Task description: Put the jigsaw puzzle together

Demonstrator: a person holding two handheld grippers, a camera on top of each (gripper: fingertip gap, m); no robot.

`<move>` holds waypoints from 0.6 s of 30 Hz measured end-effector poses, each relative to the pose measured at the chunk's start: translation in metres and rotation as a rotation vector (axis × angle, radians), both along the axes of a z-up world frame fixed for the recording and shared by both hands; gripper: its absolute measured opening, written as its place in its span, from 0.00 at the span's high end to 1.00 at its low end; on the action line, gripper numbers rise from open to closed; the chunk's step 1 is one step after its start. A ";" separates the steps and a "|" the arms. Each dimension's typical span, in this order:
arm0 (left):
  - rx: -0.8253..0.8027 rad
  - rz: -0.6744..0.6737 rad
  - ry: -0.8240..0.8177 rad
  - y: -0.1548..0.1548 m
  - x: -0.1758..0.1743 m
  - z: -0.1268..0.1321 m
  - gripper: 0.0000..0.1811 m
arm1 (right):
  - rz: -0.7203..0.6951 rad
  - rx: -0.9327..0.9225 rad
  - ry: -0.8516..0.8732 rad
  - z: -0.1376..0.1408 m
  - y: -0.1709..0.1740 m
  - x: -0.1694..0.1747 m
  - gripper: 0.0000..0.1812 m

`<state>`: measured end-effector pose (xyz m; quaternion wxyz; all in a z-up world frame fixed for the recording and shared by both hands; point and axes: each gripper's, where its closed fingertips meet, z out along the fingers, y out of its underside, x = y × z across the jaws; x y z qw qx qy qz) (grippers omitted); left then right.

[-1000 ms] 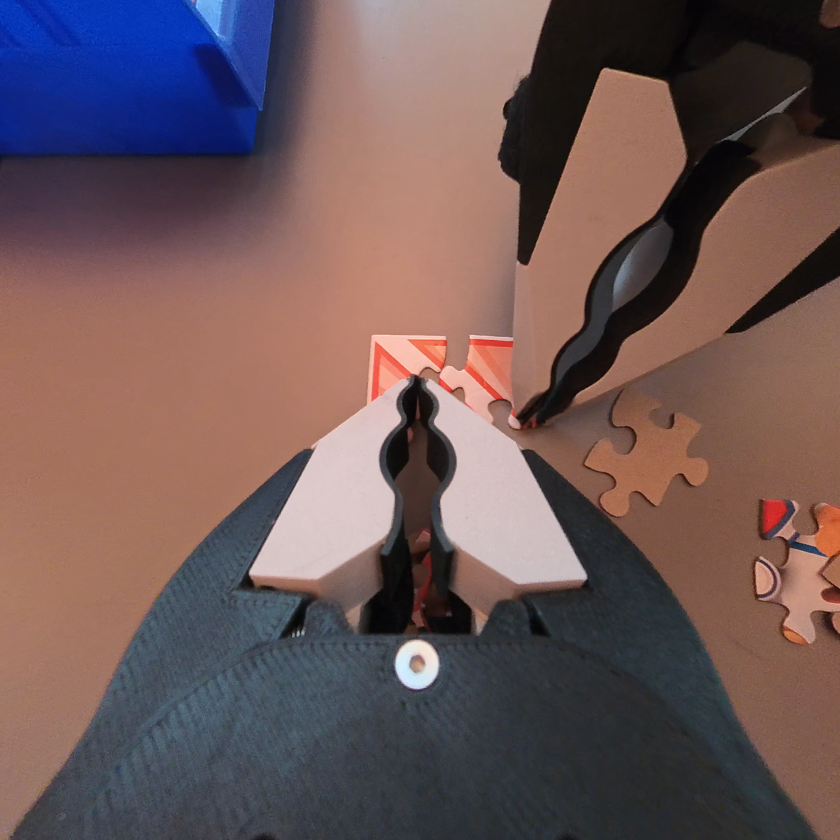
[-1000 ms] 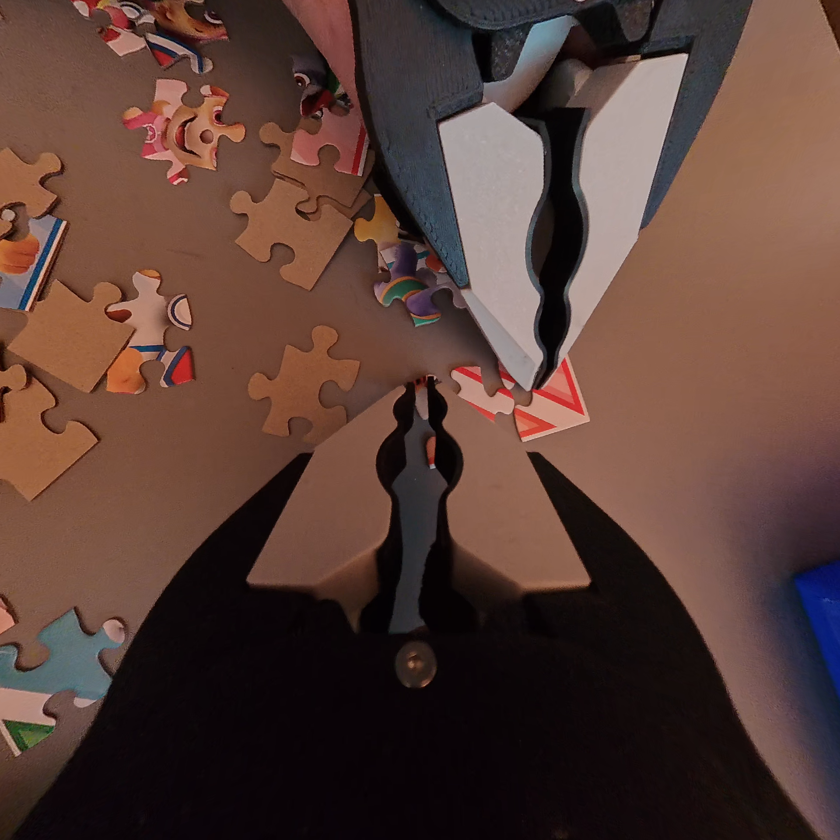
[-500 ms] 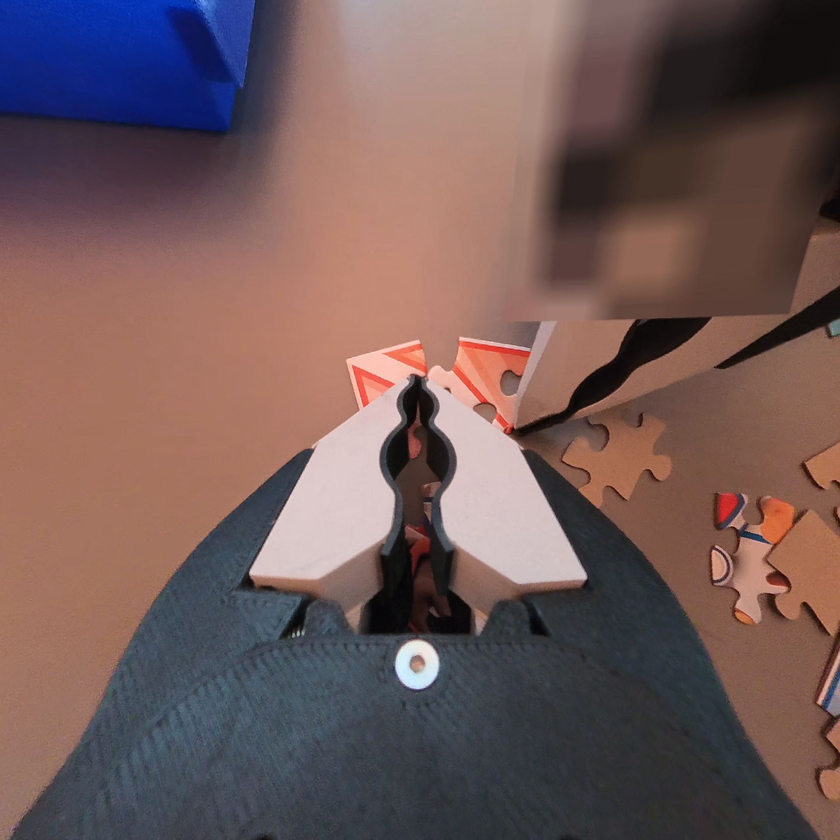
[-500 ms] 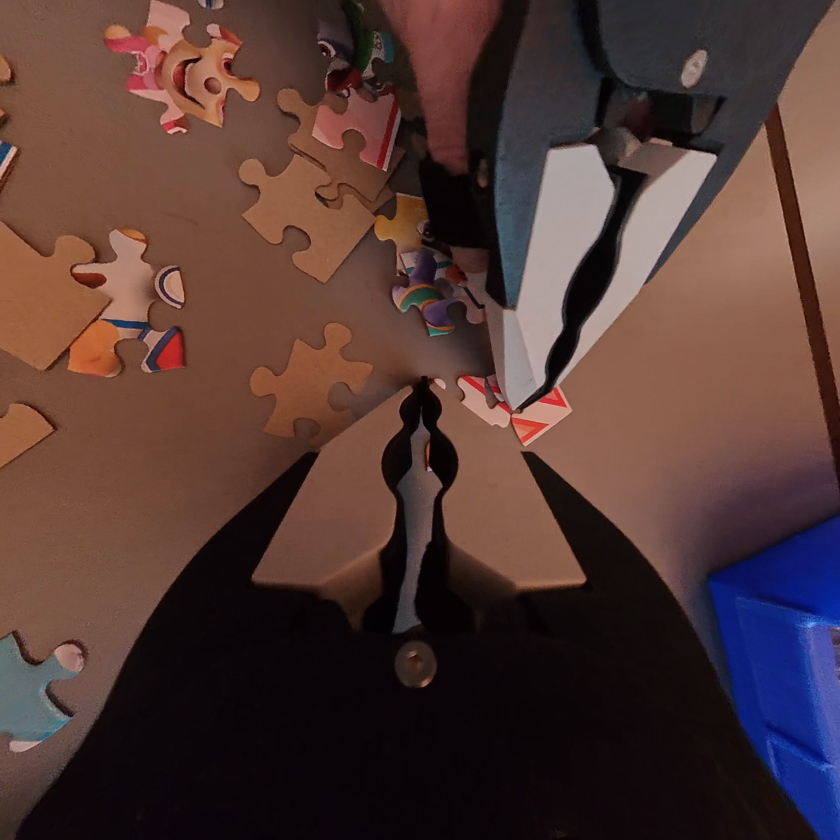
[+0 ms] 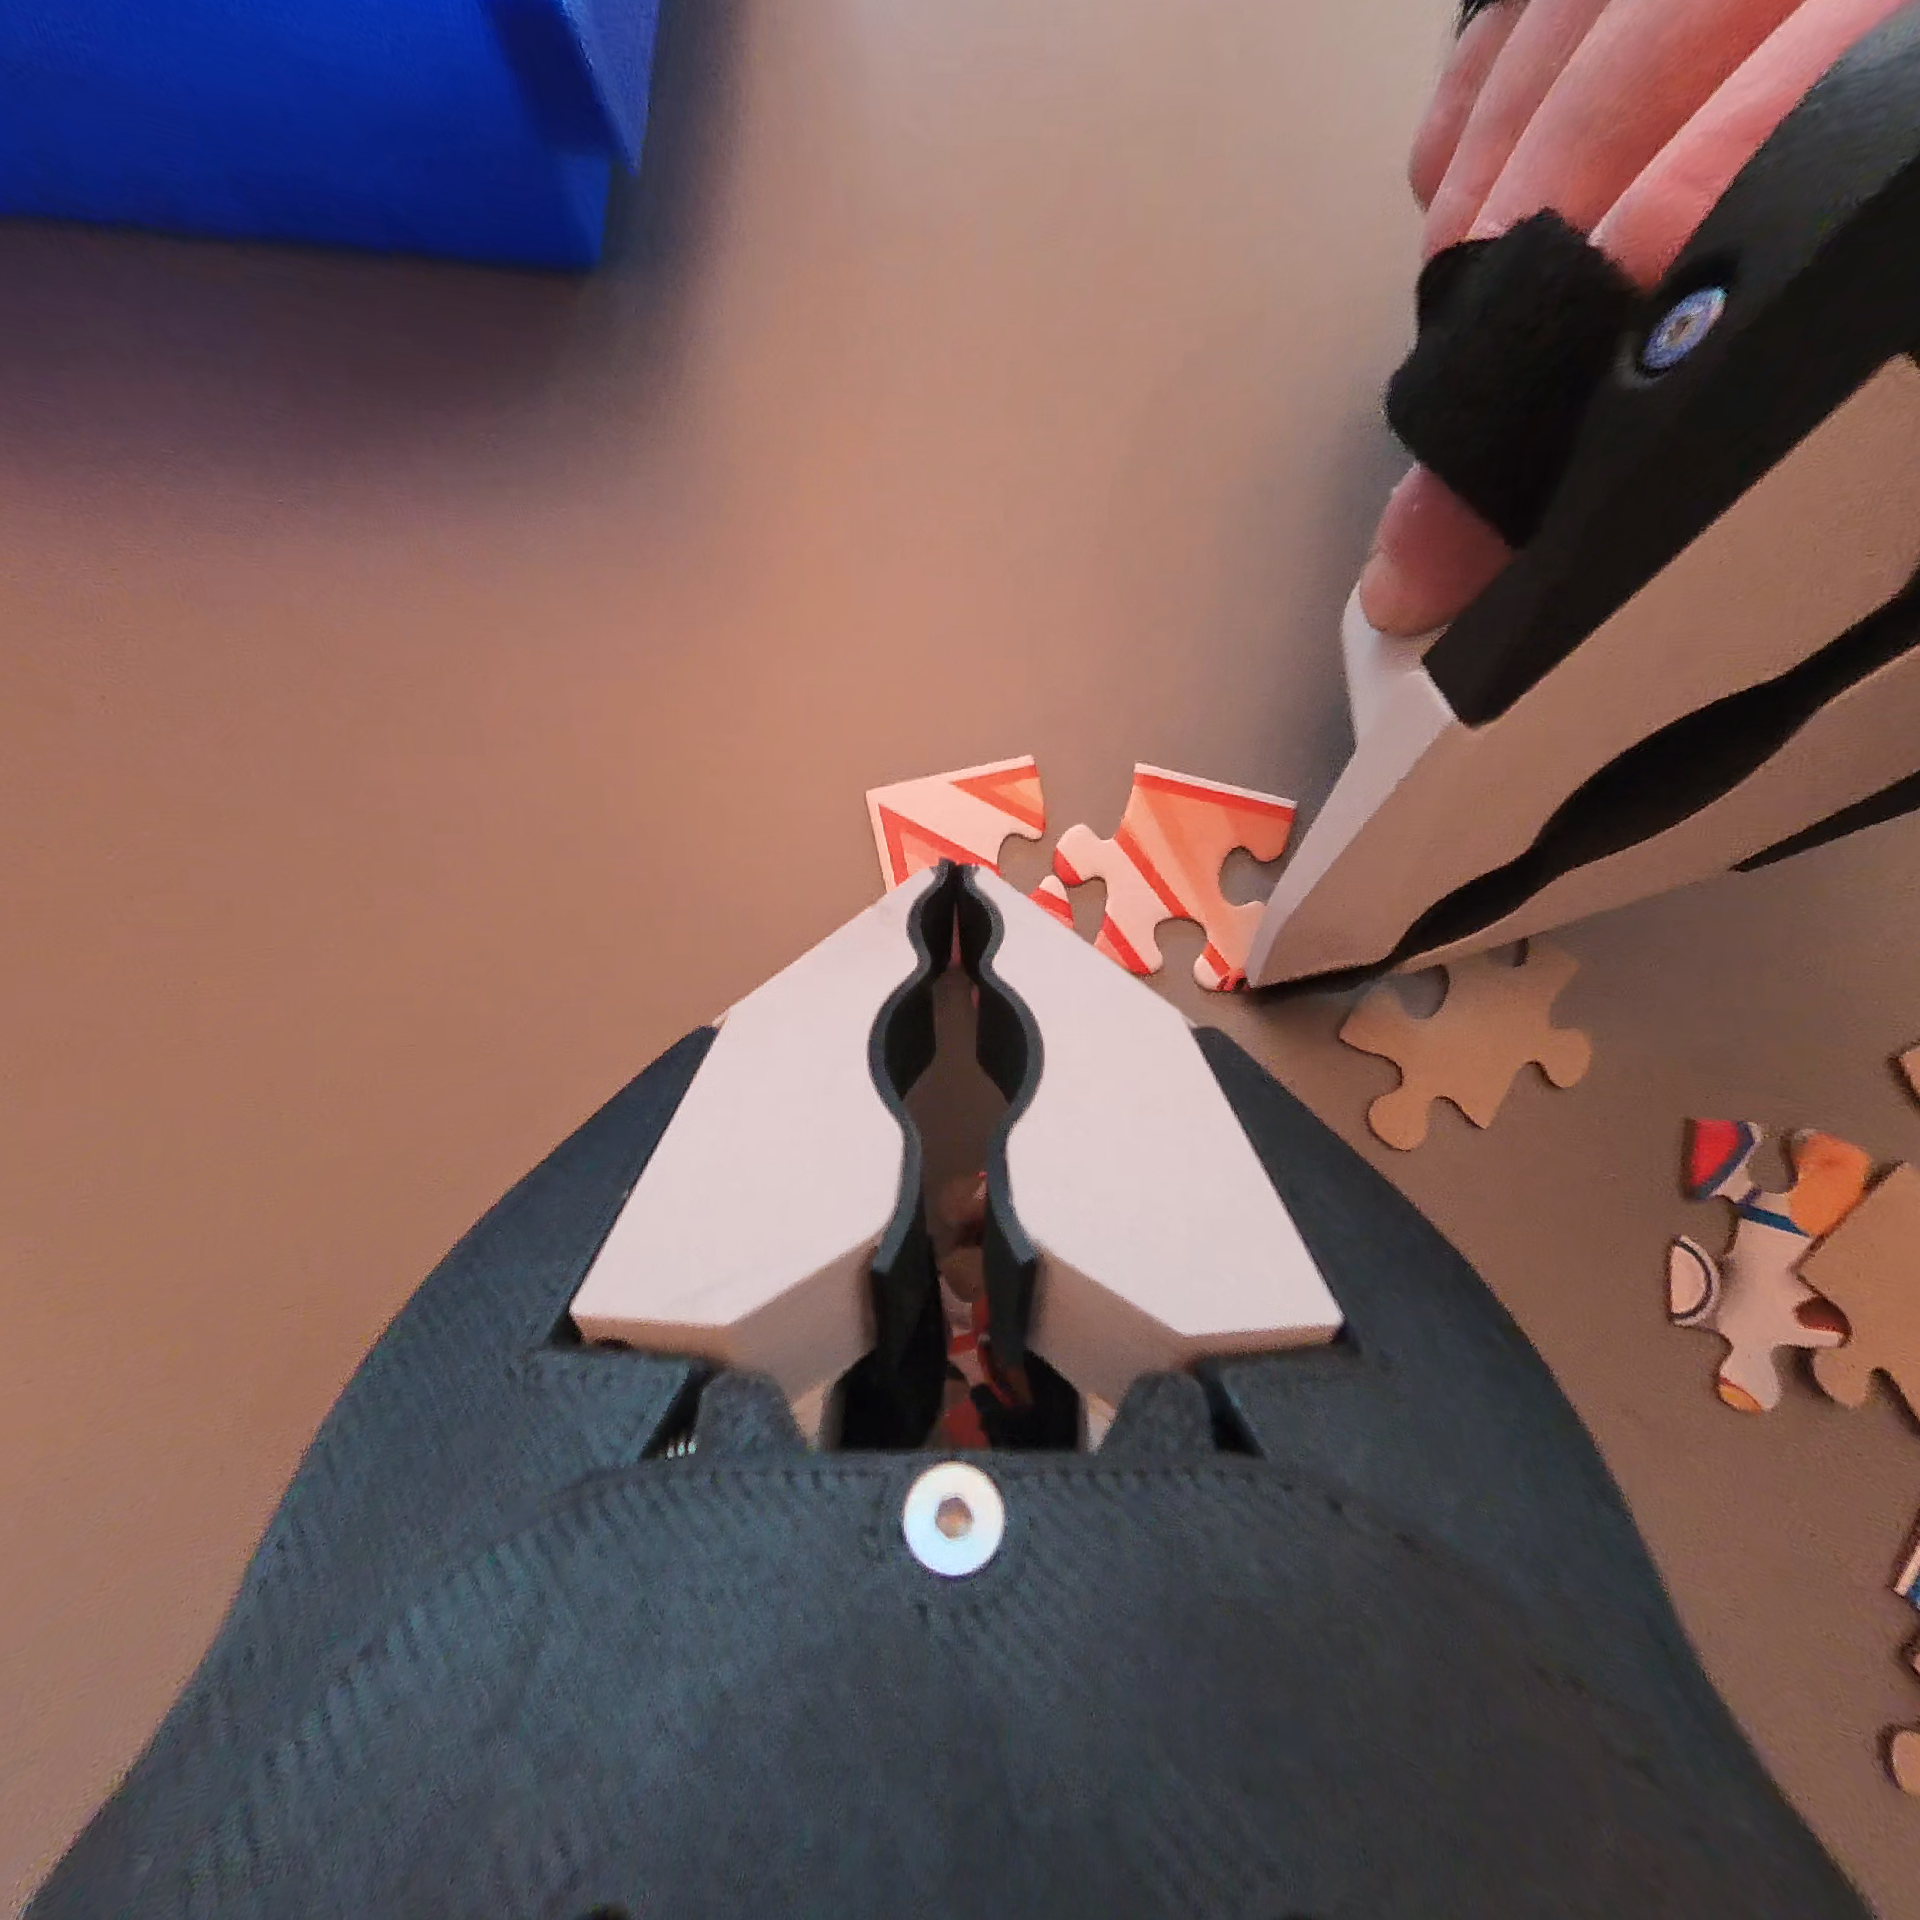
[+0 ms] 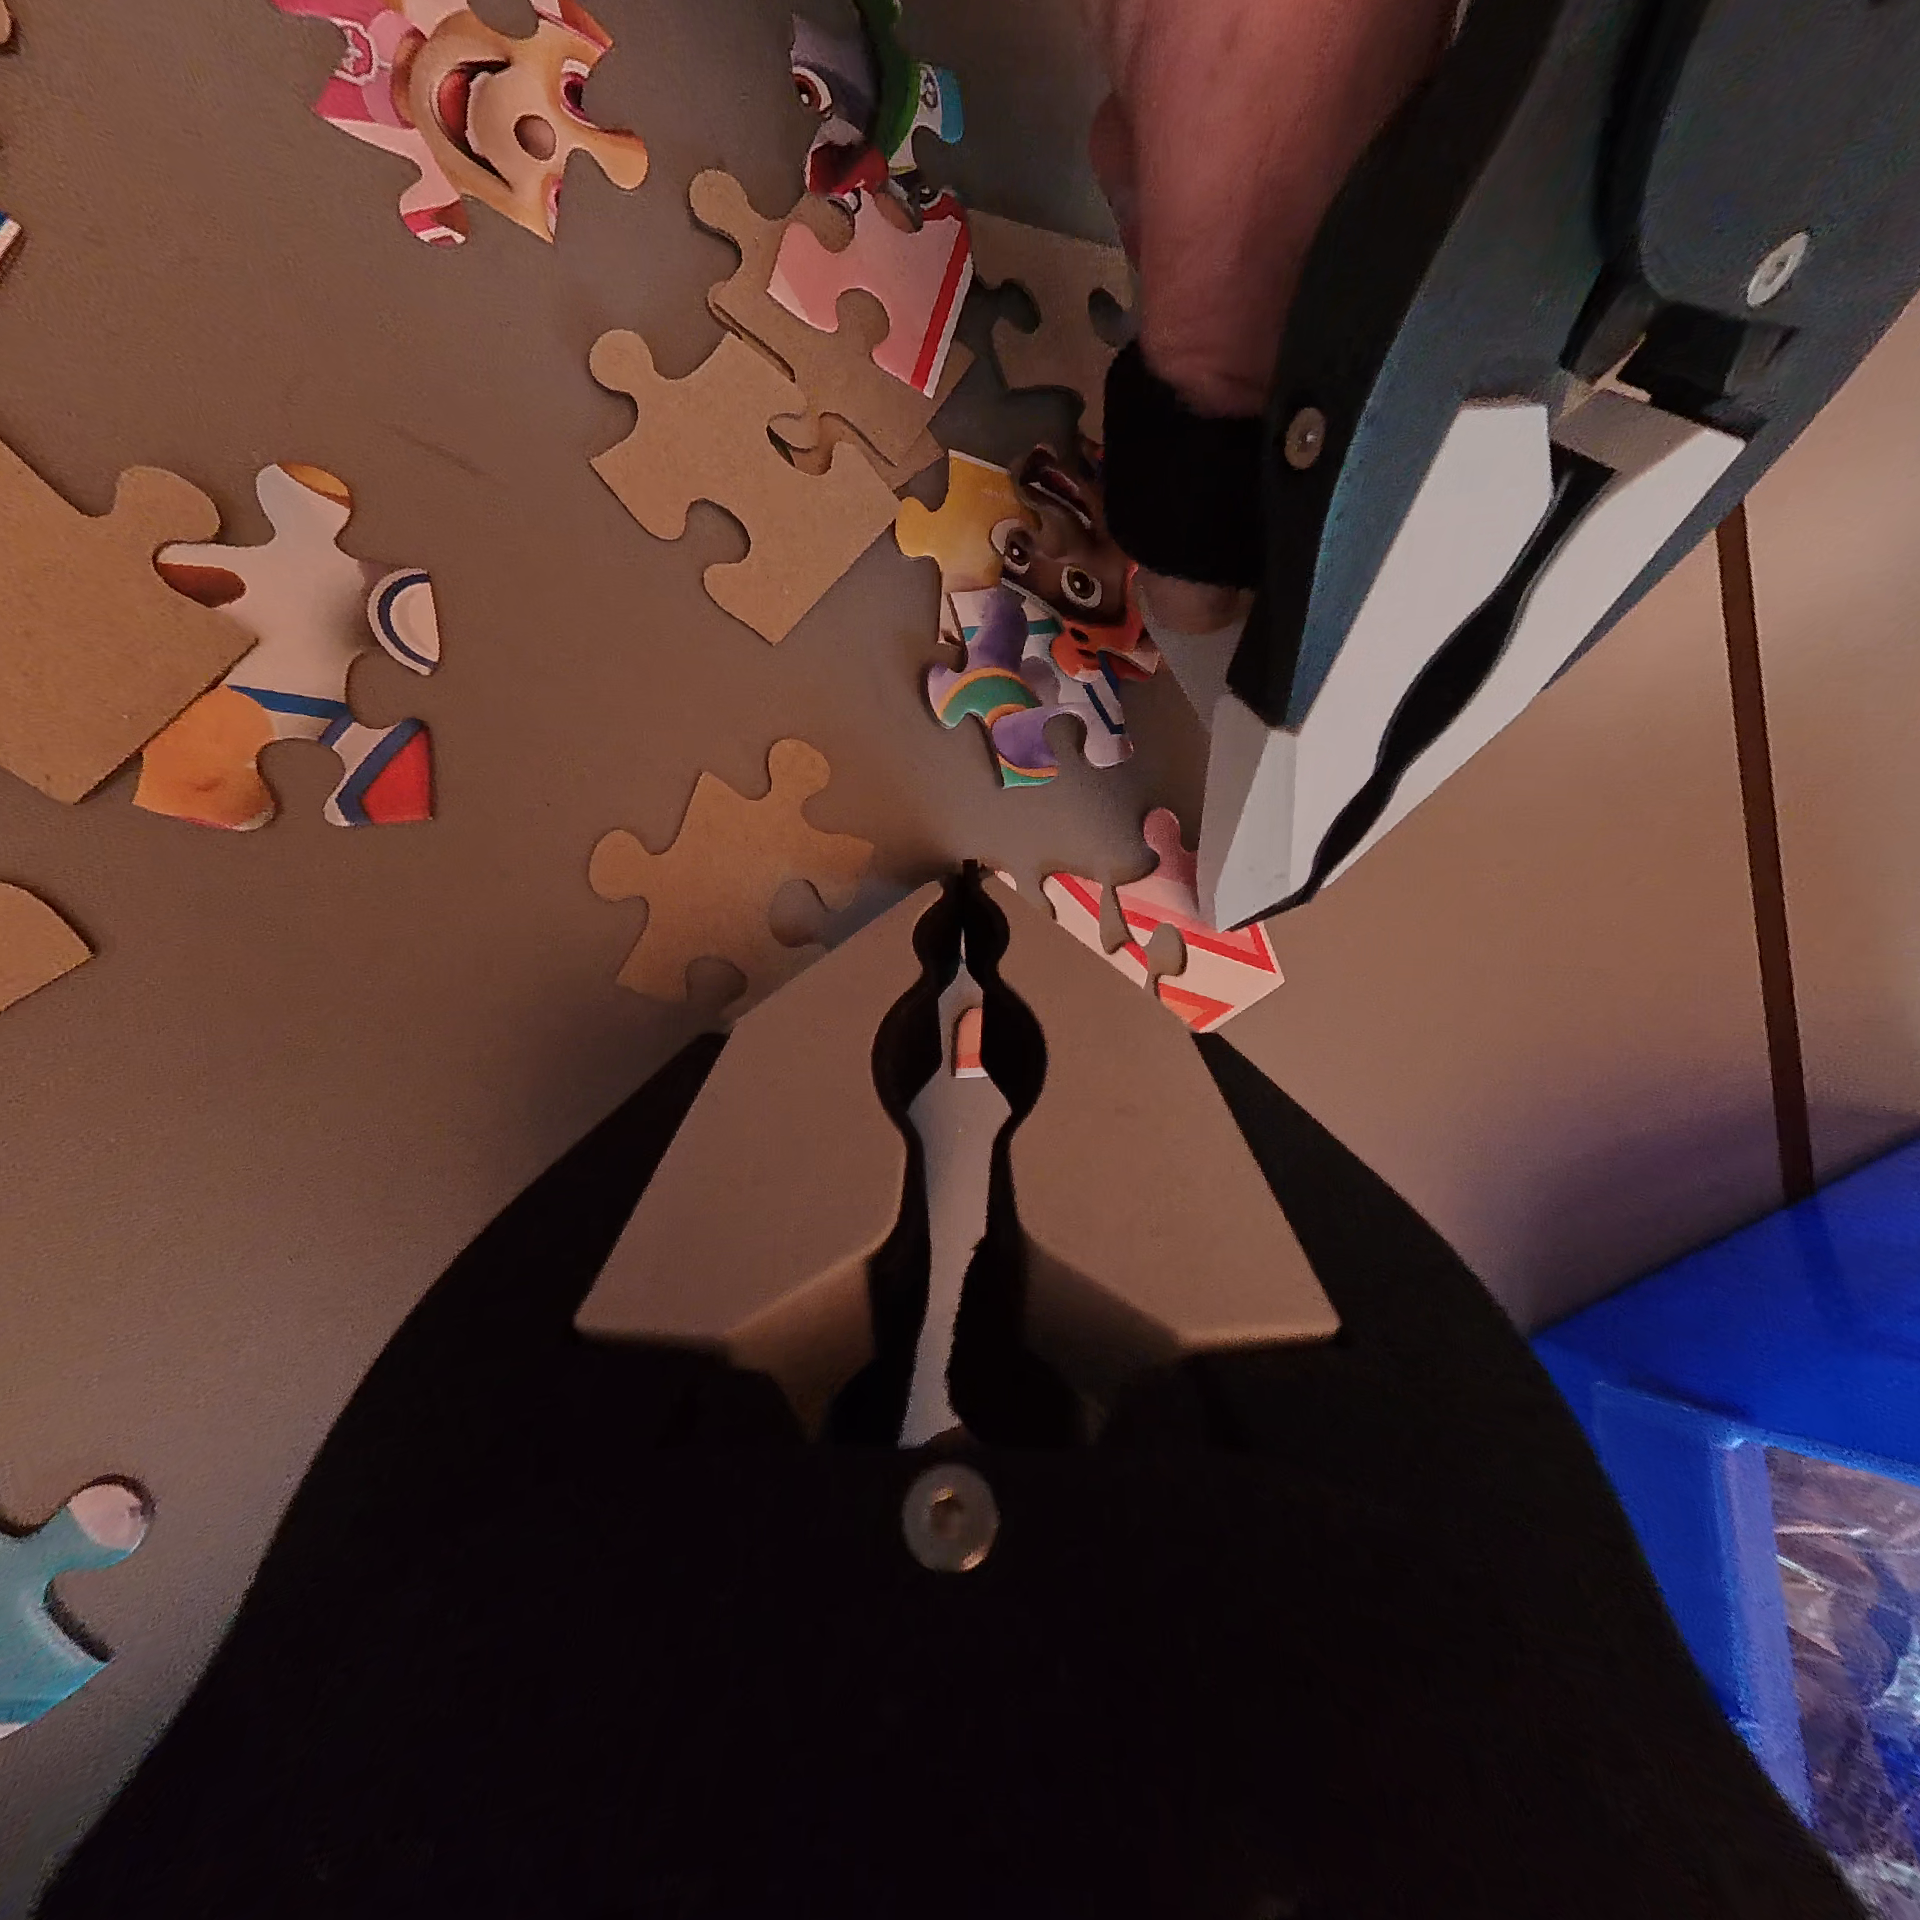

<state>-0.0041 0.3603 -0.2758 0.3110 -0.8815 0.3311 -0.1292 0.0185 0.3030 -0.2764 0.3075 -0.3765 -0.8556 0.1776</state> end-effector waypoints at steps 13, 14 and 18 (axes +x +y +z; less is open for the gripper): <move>-0.010 -0.011 -0.045 -0.005 0.004 0.000 1.00 | -0.094 -0.150 -0.014 0.003 0.009 0.008 0.90; -0.011 -0.013 -0.049 -0.005 0.004 0.000 1.00 | -0.096 -0.188 -0.010 0.003 0.008 0.007 0.89; -0.018 -0.033 -0.056 -0.007 0.008 0.000 1.00 | -0.126 -0.294 -0.025 0.003 0.008 0.005 0.85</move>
